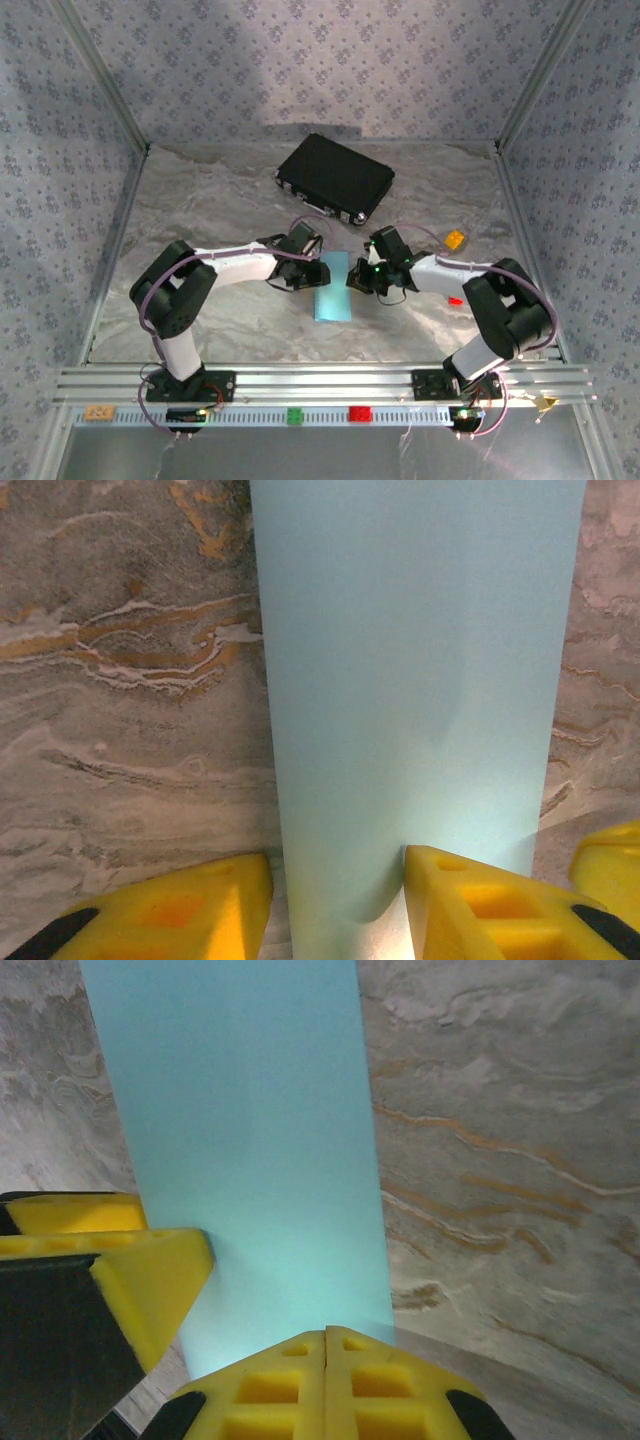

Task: Fold a paper plane with a square sheet of paper (pick it up from the middle)
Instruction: Hold the square sheet of paper at the center of the table.

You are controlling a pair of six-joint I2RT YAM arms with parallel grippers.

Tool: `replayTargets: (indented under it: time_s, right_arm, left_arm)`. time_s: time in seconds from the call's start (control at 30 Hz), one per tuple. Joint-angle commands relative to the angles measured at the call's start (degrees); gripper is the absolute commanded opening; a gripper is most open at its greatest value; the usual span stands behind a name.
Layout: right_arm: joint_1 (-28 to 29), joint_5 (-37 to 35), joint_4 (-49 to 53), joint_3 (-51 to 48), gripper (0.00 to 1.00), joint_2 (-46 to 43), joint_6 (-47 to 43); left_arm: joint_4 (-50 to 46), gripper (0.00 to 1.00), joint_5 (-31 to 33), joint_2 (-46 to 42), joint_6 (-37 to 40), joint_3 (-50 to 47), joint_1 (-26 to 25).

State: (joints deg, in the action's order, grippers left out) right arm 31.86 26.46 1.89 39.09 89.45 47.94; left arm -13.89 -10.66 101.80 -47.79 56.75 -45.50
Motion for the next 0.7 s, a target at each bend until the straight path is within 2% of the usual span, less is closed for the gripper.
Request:
replayTargets:
  time_s: [0.0,0.47,0.67]
  right_arm:
    - [1.1,0.4,-0.8,2.5,0.00,2.3,-1.7]
    - [1.4,2.8,-1.0,4.8,0.00,9.2,-3.7]
    - [0.4,-0.2,4.6,1.6,0.00,9.7,-7.8]
  left_arm:
    - [-0.3,0.42,2.4,4.1,0.9,-1.2,-0.6]
    - [-0.1,0.42,2.3,4.4,0.9,-1.2,-0.7]
    - [-0.2,0.42,2.4,3.7,0.6,-1.1,-0.8]
